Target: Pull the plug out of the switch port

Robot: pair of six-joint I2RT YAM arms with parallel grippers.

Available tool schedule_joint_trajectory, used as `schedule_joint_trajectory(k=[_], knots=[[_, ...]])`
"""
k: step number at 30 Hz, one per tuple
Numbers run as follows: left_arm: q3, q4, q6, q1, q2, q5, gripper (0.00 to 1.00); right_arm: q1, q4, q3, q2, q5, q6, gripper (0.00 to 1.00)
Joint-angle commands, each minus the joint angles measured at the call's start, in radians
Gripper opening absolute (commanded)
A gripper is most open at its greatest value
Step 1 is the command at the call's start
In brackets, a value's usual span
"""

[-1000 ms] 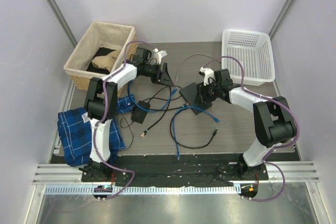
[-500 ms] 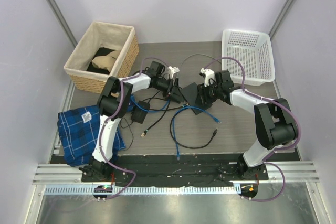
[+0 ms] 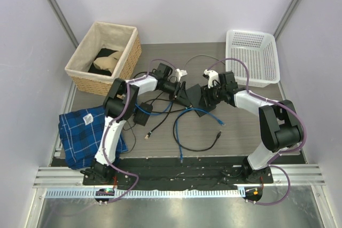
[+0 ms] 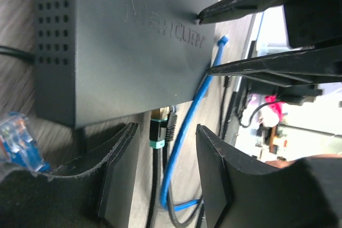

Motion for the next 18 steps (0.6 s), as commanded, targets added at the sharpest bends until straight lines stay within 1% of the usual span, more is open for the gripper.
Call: schedule_joint_trajectory(k=[1, 3, 10, 18], knots=[[0.02, -0.056, 0.104, -0.01, 0.04, -0.052, 0.51, 0.002, -0.13, -0.032, 0.03, 0.075, -0.018, 0.51], [0.024, -0.102, 0.131, -0.015, 0.036, -0.08, 0.51, 0.002, -0.127, -0.035, 0.028, 0.077, -0.019, 0.52], [0.026, -0.098, 0.118, -0.018, 0.068, -0.112, 0.48, 0.002, -0.127, -0.04, 0.021, 0.084, -0.019, 0.54], [0.033, -0.092, 0.098, -0.056, 0.091, -0.152, 0.45, 0.002, -0.119, -0.068, -0.004, 0.086, -0.016, 0.55]])
